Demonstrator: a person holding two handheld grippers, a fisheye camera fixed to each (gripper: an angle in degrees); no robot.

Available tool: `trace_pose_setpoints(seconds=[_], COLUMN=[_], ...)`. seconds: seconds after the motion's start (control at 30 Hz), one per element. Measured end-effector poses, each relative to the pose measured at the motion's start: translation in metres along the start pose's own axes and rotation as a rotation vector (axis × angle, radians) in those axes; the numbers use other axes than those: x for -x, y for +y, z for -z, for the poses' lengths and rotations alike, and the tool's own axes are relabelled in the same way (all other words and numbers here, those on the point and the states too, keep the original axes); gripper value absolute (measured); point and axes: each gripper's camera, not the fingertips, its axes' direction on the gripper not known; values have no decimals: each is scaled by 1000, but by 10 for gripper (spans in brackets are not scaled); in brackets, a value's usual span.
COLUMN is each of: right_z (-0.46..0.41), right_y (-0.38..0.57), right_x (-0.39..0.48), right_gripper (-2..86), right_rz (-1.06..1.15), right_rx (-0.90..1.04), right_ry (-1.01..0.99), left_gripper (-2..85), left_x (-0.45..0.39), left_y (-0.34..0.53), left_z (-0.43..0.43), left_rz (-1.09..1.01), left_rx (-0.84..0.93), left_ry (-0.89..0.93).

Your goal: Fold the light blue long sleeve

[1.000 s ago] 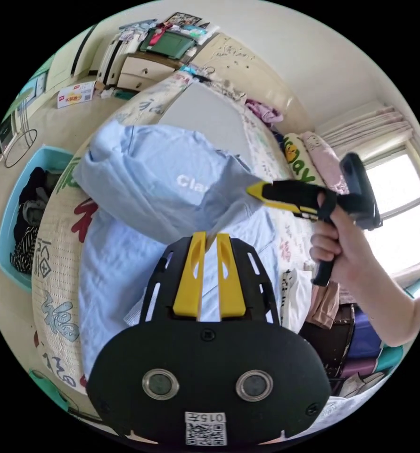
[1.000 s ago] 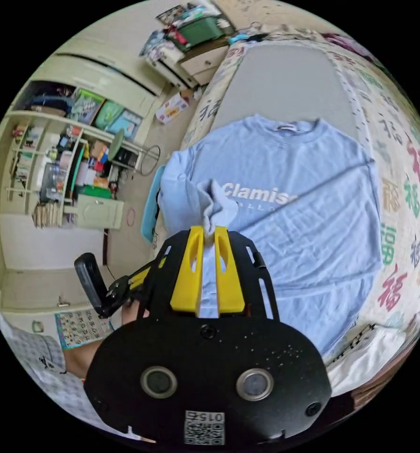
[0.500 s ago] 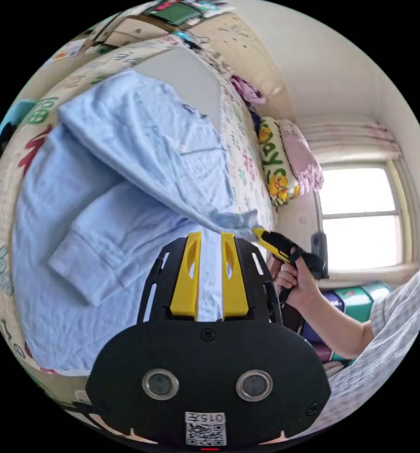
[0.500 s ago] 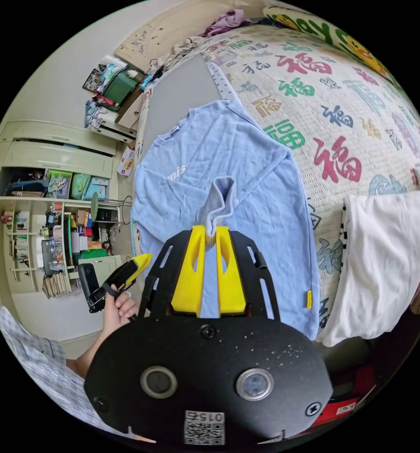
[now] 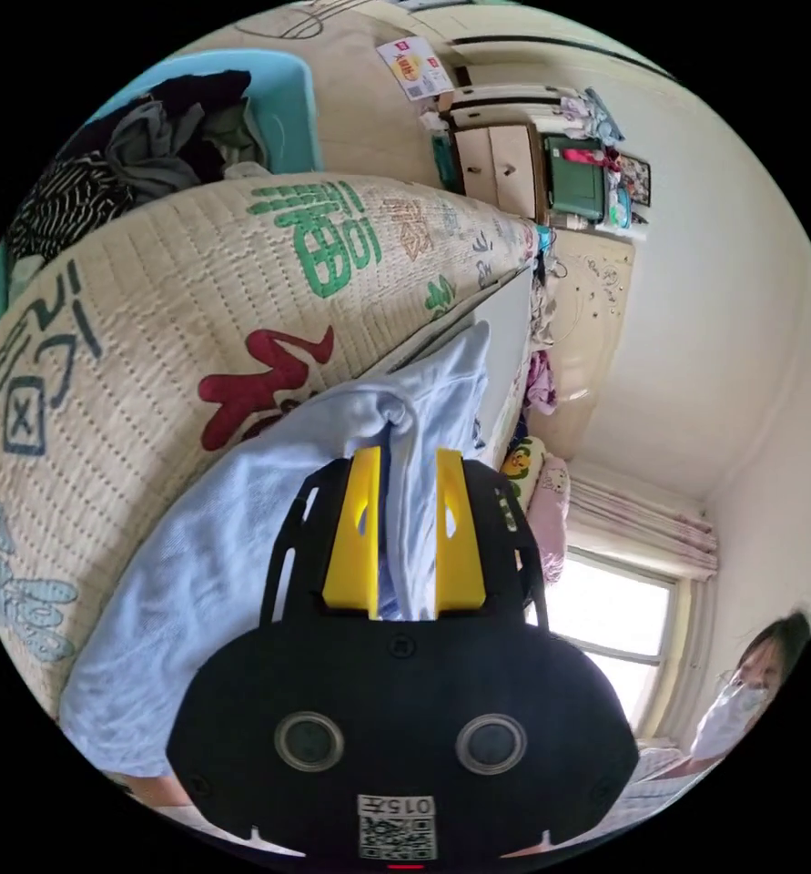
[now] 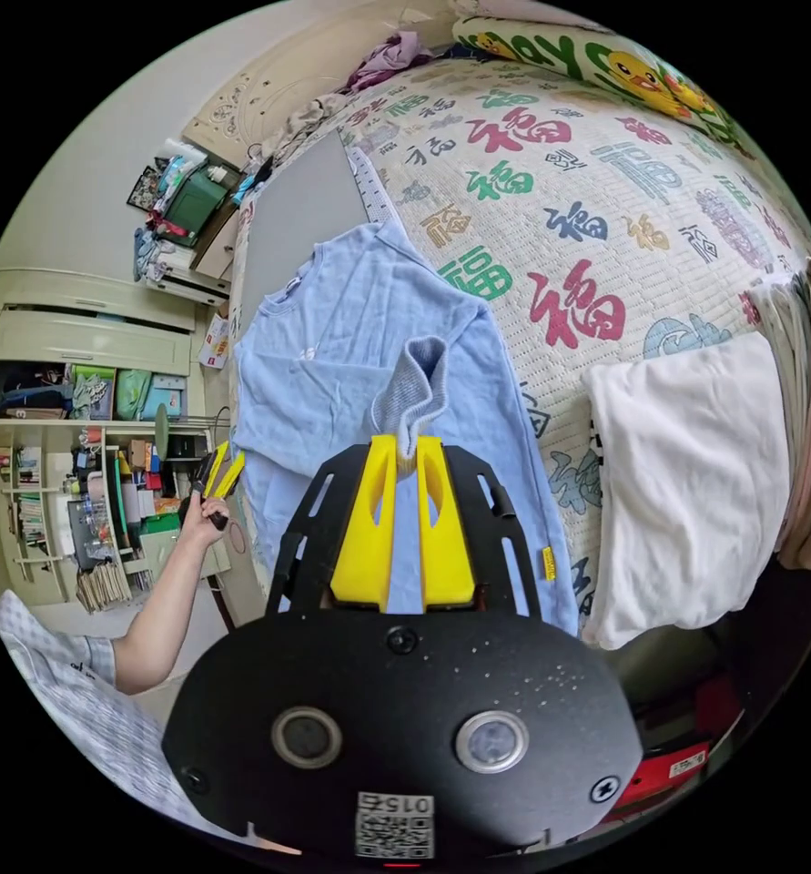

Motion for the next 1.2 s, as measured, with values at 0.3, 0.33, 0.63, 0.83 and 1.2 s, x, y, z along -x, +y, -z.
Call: trace_pose_setpoints(seconds=[0.3, 0.33, 0.63, 0.83, 1.2], right_z=[1, -2, -61, -65, -106], right_y=[-15, -16, -8, -24, -86], right_x=[-29, -37, -83, -83, -35], right_gripper=[43, 43, 53, 82, 14], right_rz=[-49, -94, -283, -268, -139], right_rx=[-17, -22, 178, 198, 359], right_ry=[-15, -21, -21, -115, 58], left_gripper=[24, 20, 19, 66, 20], left_x=[34, 38, 59, 66, 59], left_y=[-22, -24, -36, -46, -65], left_z=[1, -1, -19, -34, -47], left_rz=[47, 46, 74, 35, -26], left_rx=[-166, -160, -148, -44, -41], left_ry=[51, 29, -21, 137, -129])
